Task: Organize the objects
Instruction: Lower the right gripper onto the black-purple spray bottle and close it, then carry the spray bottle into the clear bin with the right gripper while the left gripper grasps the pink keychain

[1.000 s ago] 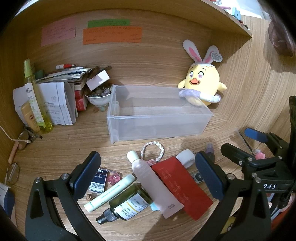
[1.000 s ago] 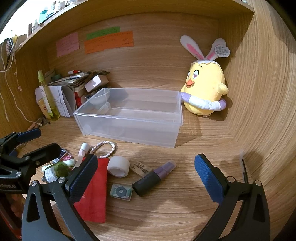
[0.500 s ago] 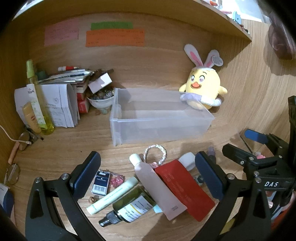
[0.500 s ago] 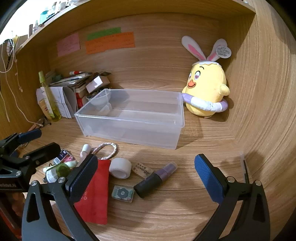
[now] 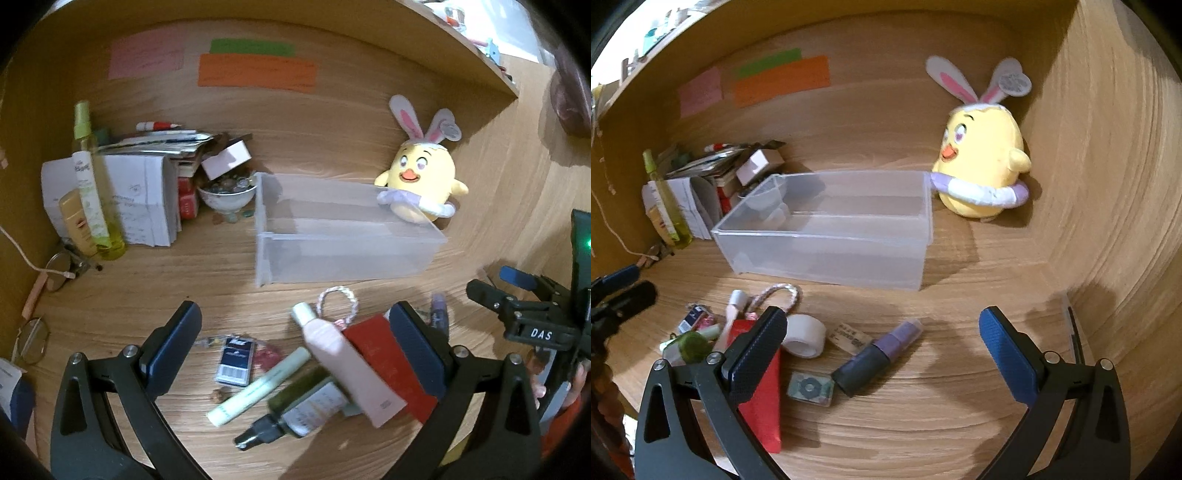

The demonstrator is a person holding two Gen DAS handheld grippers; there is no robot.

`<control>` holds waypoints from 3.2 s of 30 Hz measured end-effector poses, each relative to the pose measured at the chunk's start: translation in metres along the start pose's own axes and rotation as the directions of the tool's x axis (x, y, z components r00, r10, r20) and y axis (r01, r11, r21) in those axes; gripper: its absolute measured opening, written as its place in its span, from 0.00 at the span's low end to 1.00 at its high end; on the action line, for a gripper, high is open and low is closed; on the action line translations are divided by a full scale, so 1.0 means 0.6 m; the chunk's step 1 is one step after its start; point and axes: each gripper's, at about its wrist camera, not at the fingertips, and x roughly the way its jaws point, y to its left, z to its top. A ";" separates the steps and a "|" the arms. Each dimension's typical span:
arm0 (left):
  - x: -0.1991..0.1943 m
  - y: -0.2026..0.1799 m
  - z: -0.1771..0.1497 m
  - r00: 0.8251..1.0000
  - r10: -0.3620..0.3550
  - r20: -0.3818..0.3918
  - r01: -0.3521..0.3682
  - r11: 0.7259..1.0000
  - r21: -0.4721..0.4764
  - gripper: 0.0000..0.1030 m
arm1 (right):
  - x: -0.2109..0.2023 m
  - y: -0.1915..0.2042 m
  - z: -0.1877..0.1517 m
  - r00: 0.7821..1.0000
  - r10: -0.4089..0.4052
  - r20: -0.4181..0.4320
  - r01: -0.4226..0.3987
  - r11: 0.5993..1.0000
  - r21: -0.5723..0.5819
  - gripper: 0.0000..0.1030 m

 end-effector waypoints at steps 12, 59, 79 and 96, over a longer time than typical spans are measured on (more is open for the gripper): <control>0.037 0.073 -0.019 0.994 0.025 -0.109 -0.034 0.996 -0.082 0.75 | 0.053 -0.034 -0.017 0.996 -0.021 -0.091 0.027 0.997 0.066 0.84; 0.126 0.115 -0.046 0.950 0.013 -0.312 -0.024 0.999 -0.033 0.26 | 0.104 -0.021 -0.053 0.966 0.079 -0.247 -0.074 0.997 0.029 0.33; 0.109 0.121 -0.052 0.941 0.000 -0.339 -0.023 0.998 -0.065 0.10 | 0.074 -0.033 -0.046 0.981 0.082 -0.173 -0.075 0.996 0.047 0.23; 0.149 0.106 -0.032 0.928 0.028 -0.372 -0.027 1.000 0.007 0.33 | 0.037 -0.031 0.000 0.993 0.104 -0.060 -0.101 0.994 0.046 0.23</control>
